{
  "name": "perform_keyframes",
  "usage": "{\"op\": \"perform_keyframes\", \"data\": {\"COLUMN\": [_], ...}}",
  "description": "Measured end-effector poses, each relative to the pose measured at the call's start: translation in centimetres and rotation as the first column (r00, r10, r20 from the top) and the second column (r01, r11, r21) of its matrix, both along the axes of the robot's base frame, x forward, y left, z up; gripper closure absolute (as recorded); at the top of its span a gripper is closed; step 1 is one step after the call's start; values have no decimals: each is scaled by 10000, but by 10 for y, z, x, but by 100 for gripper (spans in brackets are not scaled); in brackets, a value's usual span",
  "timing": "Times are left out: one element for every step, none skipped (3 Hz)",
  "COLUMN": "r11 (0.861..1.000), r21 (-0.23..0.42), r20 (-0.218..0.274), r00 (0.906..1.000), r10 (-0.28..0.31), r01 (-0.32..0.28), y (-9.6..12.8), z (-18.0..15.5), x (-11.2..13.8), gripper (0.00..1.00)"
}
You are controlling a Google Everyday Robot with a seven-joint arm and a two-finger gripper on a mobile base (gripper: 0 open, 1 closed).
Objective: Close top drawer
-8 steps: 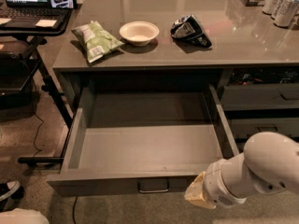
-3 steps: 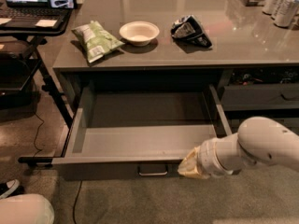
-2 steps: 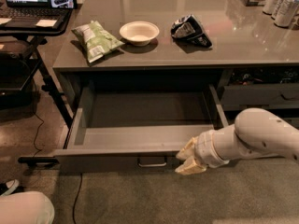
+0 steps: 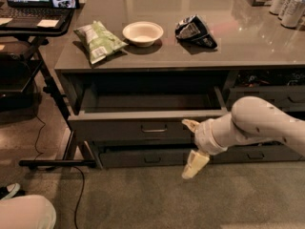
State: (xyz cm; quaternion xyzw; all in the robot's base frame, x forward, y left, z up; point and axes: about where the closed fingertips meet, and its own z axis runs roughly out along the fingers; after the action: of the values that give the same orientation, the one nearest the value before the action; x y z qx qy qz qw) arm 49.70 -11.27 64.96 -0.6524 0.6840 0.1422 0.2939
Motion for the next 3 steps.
{"op": "perform_keyframes", "data": {"r11": [10000, 10000, 10000], "r21": [28, 28, 28], "r20": [81, 81, 81], "r00": [10000, 10000, 10000], "r10": [-11, -10, -9], "r01": [10, 10, 9], "y": [1, 1, 1], "z": [3, 3, 3], "x": [5, 5, 5], "gripper": [0, 19, 42]}}
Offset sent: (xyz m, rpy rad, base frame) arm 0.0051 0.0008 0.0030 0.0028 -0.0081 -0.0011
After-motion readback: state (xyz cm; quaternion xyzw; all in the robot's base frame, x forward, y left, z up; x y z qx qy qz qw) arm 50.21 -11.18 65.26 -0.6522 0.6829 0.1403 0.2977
